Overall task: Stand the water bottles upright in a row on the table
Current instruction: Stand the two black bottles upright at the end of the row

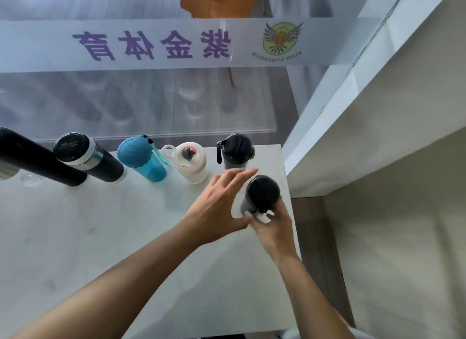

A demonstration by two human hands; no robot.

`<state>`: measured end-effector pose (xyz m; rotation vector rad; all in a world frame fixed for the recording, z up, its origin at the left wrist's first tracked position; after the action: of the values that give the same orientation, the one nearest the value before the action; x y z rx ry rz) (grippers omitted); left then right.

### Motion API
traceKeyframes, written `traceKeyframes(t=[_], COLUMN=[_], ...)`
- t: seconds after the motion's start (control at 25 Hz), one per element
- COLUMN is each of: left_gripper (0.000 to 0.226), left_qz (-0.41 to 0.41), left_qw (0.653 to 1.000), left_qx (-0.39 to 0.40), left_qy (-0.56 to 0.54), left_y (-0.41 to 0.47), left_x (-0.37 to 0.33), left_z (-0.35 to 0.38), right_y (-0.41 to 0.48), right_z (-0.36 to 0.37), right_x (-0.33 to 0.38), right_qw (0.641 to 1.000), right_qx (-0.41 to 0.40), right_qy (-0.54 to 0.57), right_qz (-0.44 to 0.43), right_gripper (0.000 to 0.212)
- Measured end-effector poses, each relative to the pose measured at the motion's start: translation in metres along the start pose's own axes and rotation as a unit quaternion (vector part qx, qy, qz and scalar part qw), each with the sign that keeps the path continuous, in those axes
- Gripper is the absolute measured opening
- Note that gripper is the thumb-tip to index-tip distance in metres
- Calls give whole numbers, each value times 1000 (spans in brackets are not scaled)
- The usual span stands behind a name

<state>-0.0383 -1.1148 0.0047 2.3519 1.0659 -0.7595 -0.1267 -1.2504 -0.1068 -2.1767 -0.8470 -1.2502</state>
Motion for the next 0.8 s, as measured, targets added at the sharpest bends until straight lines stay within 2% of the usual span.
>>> traceKeyframes(t=[0.08,0.16,0.24,0.32,0.4,0.6,0.8], left_gripper=[75,71,77,84,83,71,74], left_qz=[59,67,32,1,-13,3,2], left_qw=[993,982,979,979,980,981,981], left_qx=[-64,-111,-95,-45,-23,-37,-32], left_qy=[75,138,178,200,197,188,193], left_y=[22,42,61,75,83,88,86], left_x=[-4,0,10,22,30,34,33], left_z=[-18,-30,-29,-18,-8,-1,-1], right_y=[27,56,79,96,105,115,113], right_z=[-10,-14,-14,-10,-7,-1,-1], right_x=[-1,3,7,9,10,13,11], right_qw=[999,998,999,999,999,999,999], right_qx=[-35,-50,-44,-36,-37,-38,-38], right_qy=[12,21,13,7,3,8,-16], right_qz=[15,17,14,10,-1,-17,-10], right_gripper=[60,59,61,60,61,59,63])
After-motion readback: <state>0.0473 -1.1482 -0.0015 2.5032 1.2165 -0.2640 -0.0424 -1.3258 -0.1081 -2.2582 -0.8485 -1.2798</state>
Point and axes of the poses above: each hand's wrist, its own y-axis towards the middle knuckle, its own z-axis out of the palm, x = y × z, the point moved 8 cm from there along y, towards the middle knuckle, and after that the axes turned 13 degrees about -x, right-handed, at the moved point
